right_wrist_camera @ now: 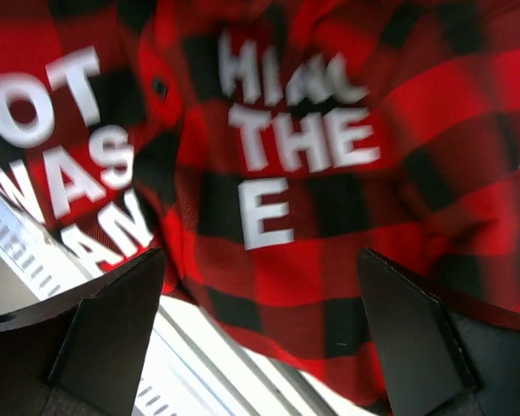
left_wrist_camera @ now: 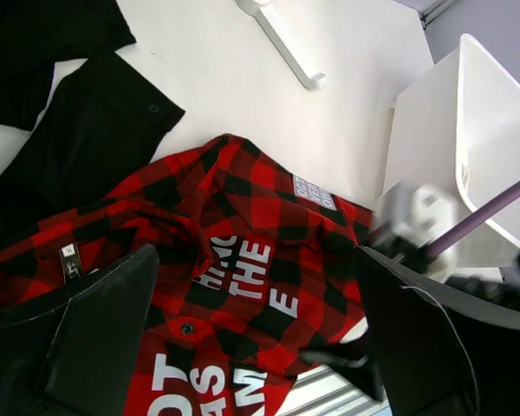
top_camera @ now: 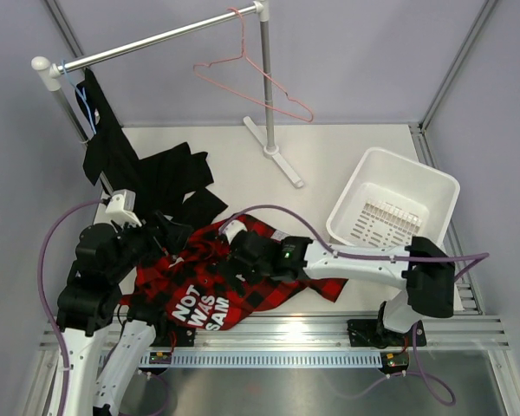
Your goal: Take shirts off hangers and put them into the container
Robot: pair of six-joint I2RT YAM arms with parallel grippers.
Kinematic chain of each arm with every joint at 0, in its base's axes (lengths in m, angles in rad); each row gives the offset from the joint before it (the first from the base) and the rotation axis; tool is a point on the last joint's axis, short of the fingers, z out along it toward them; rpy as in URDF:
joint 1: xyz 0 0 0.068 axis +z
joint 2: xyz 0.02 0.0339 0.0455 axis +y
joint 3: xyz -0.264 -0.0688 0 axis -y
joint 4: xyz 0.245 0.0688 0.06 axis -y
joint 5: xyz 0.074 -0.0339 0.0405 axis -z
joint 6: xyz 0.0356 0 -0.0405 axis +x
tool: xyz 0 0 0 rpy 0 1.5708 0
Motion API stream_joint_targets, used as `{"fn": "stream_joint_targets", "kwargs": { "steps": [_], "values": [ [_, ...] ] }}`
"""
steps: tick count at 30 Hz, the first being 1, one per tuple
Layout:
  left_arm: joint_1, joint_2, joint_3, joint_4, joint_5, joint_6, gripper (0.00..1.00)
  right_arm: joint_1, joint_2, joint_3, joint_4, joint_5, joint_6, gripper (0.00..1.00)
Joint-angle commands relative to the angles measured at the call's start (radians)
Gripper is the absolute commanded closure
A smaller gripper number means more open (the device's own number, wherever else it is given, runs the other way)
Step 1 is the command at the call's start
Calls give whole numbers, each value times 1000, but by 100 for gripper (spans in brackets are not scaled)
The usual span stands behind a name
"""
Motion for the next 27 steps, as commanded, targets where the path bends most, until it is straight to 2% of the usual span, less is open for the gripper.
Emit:
{"fn": "stream_joint_targets", "kwargs": {
  "steps": [1, 8, 14, 21, 24, 25, 27],
  "values": [
    [-1, -9, 16, 39, 18, -3, 1, 65, 29, 5, 66, -19, 50, 1],
    [-1, -12, 13, 35, 33, 6, 1, 94, 128, -30, 129, 2, 84, 1],
    [-3, -22, 7, 39, 52, 12, 1, 96, 239, -69, 190, 105, 116, 1],
    [-1, -28, -4, 44, 64, 20, 1, 99, 358, -38, 173, 229, 166, 0],
    [-3, -34, -5, 44, 66, 20, 1, 106, 389, -26, 147, 306, 197, 11],
    [-1, -35, -7, 42, 64, 21, 1, 109, 388, -26, 147, 330, 209, 32],
    [-1, -38, -8, 45, 67, 17, 1, 113, 382, -29, 146, 355, 228, 56]
  ]
}}
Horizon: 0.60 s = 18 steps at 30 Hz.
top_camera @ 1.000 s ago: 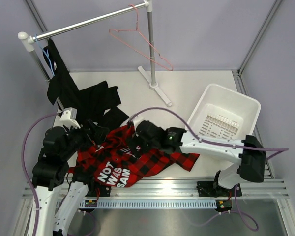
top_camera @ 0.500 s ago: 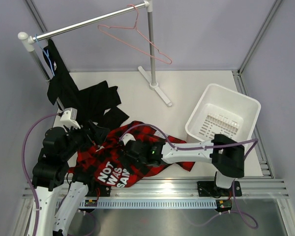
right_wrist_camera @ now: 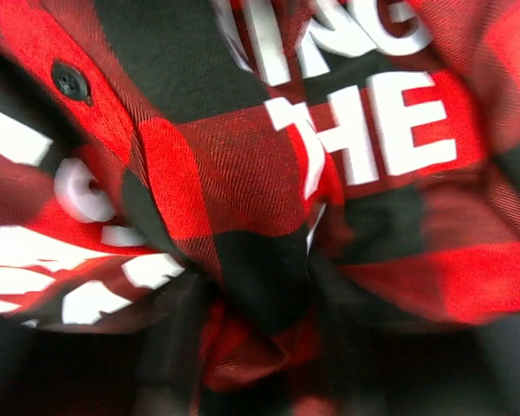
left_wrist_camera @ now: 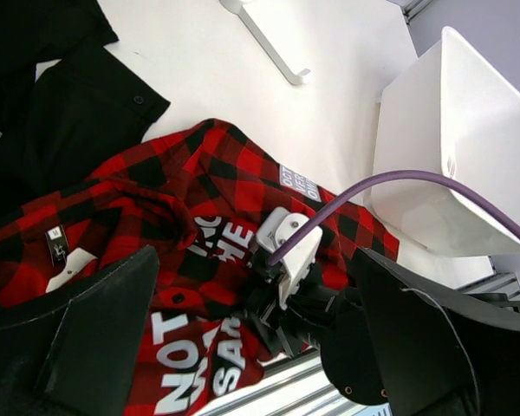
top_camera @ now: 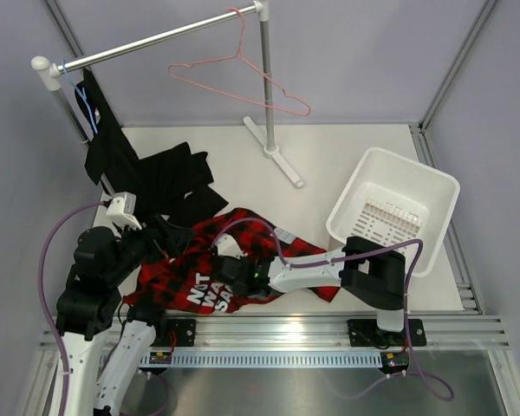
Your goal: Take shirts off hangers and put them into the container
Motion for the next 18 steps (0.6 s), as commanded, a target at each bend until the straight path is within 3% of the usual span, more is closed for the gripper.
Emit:
{"fn": "stream_joint_targets", "kwargs": {
  "steps": [1, 2, 5, 9, 13, 18],
  "values": [
    [-1, -15, -3, 44, 29, 13, 1, 8, 35, -11, -41, 122, 69, 65],
    [-3, -17, -5, 47, 30, 13, 1, 12, 27, -2, -61, 142, 74, 78],
    [-3, -23, -5, 50, 27, 12, 1, 32, -28, 33, -159, 255, 88, 100],
    [-1, -26, -9, 55, 27, 13, 1, 49, -140, 180, -340, 394, 63, 100],
    [-1, -34, -28, 70, 33, 1, 1, 44, -291, 323, -406, 560, -81, 100],
    [-1, -38, -31, 71, 43, -8, 1, -121, -422, 555, -379, 525, -323, 100]
  ]
}}
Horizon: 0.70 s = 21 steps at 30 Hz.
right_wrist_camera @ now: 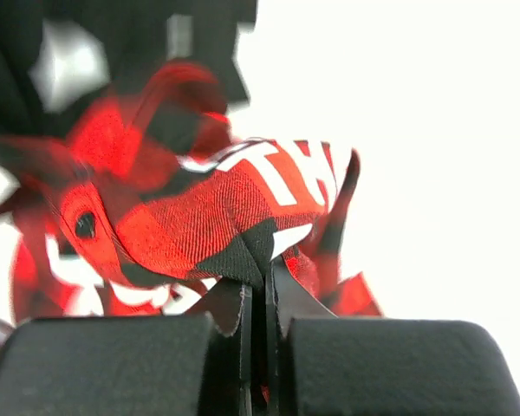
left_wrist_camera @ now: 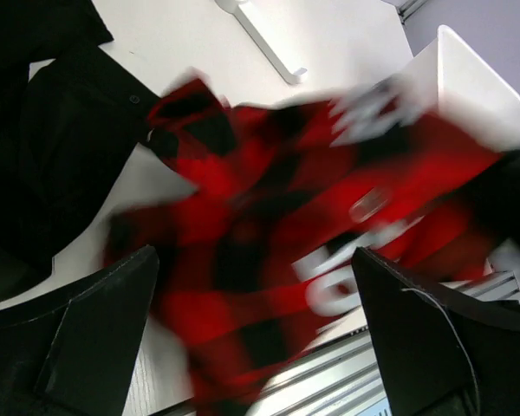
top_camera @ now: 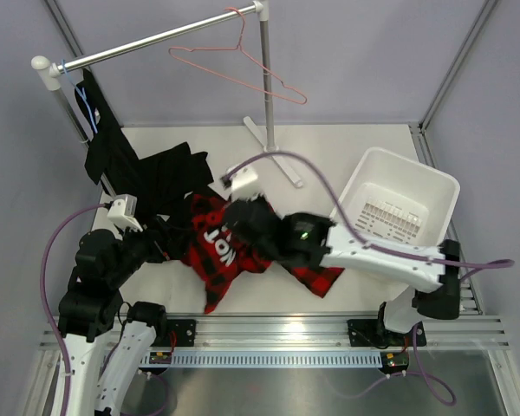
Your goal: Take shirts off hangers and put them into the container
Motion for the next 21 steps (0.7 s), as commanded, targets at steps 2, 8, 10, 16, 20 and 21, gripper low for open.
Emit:
{"fn": "stream_joint_targets", "kwargs": {
  "steps": [2, 8, 10, 16, 20, 21],
  "values": [
    [-3, -15, 8, 41, 26, 4, 1, -202, -195, 226, 27, 67, -218, 100],
    [-1, -10, 26, 30, 35, 7, 1, -498, -304, 397, 48, 10, -363, 100],
    [-1, -10, 19, 32, 36, 5, 1, -552, -346, 414, 109, 22, -409, 100],
    [-1, -10, -3, 58, 61, -10, 1, -635, -408, 383, 284, 85, -613, 100],
    [-1, -4, -8, 58, 61, -5, 1, -684, -416, 374, 280, 91, -634, 100],
    [-1, -4, -8, 59, 62, -5, 1, -687, -423, 366, 274, 91, -630, 100]
  ]
}}
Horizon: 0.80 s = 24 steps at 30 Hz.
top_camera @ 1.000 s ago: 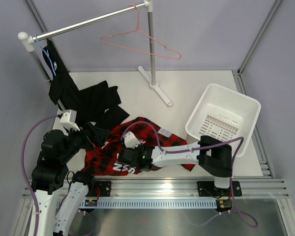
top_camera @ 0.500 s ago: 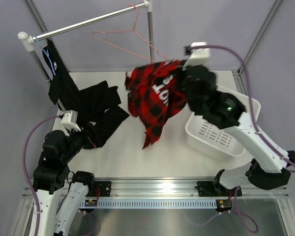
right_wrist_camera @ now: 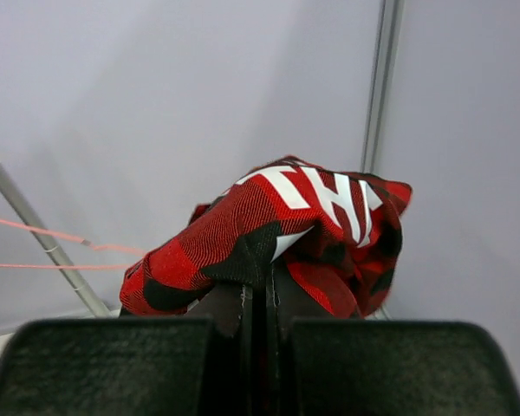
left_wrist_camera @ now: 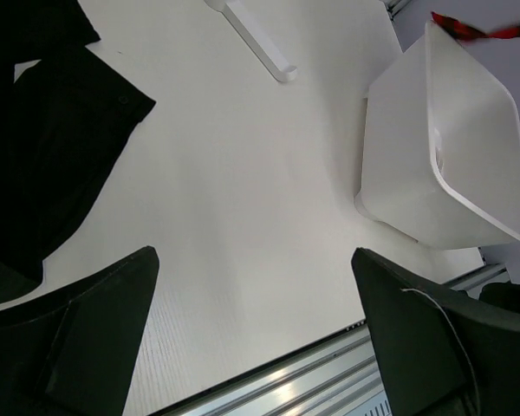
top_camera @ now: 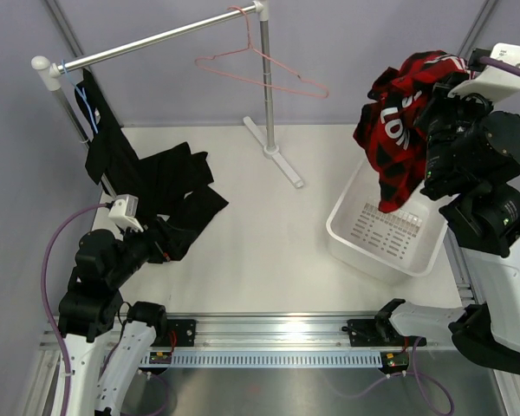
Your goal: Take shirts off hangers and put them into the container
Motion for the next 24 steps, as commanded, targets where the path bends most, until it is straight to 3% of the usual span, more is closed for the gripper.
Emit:
{"fn": "stream_joint_targets", "kwargs": {
  "steps": [1, 7, 11, 24],
  "values": [
    [-1, 1, -9, 56, 34, -6, 1, -26, -3, -35, 69, 13, -67, 100],
    [-1, -2, -13, 58, 40, -6, 1, -52, -75, -218, 73, 4, 10, 100],
    [-1, 2, -15, 56, 46, -2, 1, -72, -83, -241, 66, -22, 52, 100],
    [-3, 28, 10, 47, 42, 14, 1, -73, 96, 251, -32, -65, -59, 100]
  ]
}}
